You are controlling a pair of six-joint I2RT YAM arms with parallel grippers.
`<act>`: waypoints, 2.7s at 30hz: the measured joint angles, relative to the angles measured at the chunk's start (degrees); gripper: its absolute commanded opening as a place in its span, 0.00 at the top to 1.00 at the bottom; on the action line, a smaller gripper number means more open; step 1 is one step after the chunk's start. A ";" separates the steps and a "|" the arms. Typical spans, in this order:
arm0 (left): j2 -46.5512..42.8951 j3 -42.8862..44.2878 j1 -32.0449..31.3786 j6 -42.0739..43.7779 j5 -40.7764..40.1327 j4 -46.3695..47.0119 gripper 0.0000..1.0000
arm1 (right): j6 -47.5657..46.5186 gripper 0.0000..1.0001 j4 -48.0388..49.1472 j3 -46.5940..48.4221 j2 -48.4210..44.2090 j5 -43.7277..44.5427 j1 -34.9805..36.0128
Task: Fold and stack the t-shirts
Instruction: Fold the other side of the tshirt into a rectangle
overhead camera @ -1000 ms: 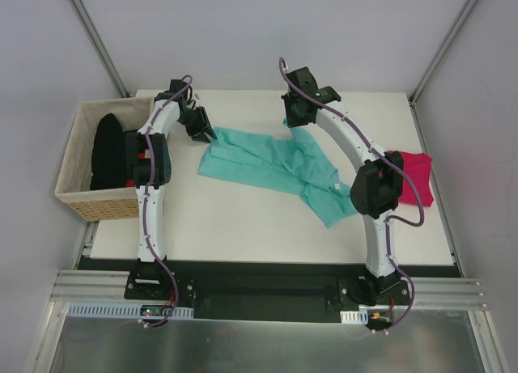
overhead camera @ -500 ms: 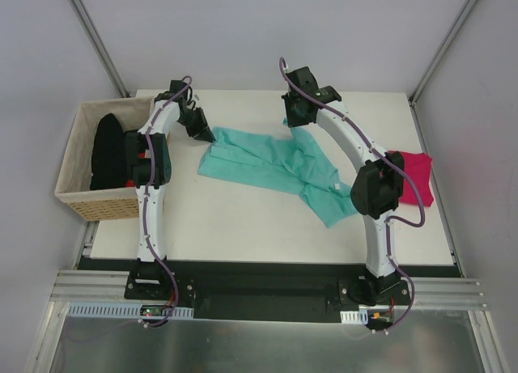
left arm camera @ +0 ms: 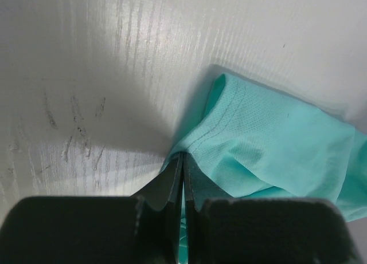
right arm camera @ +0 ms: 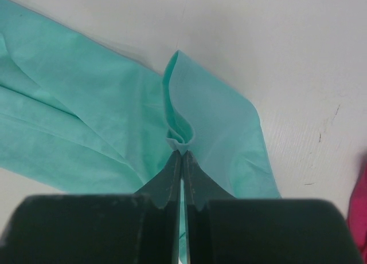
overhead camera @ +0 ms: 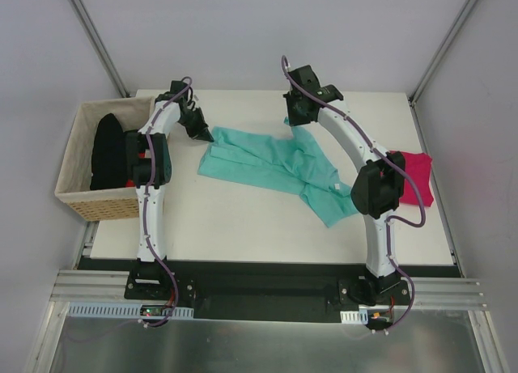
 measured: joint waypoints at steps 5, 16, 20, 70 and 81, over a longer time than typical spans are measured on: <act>-2.40 -4.13 0.81 -2.43 -1.31 2.51 1.00 | 0.00 0.99 -0.09 1.64 0.00 -0.04 -0.13; -5.44 -7.45 5.20 -4.37 -2.75 5.22 1.00 | -1.16 0.99 0.46 4.20 0.31 0.02 -2.45; -6.01 -7.82 5.25 -4.37 -2.60 5.49 1.00 | -1.27 0.99 1.31 4.46 1.79 0.04 -4.17; -21.05 -23.37 4.50 1.14 0.63 3.72 0.82 | -8.61 0.32 11.13 4.57 10.64 2.58 -14.73; -19.78 -22.73 -0.33 1.14 0.72 2.95 0.81 | -8.13 0.32 11.26 -1.07 -2.62 2.34 -13.09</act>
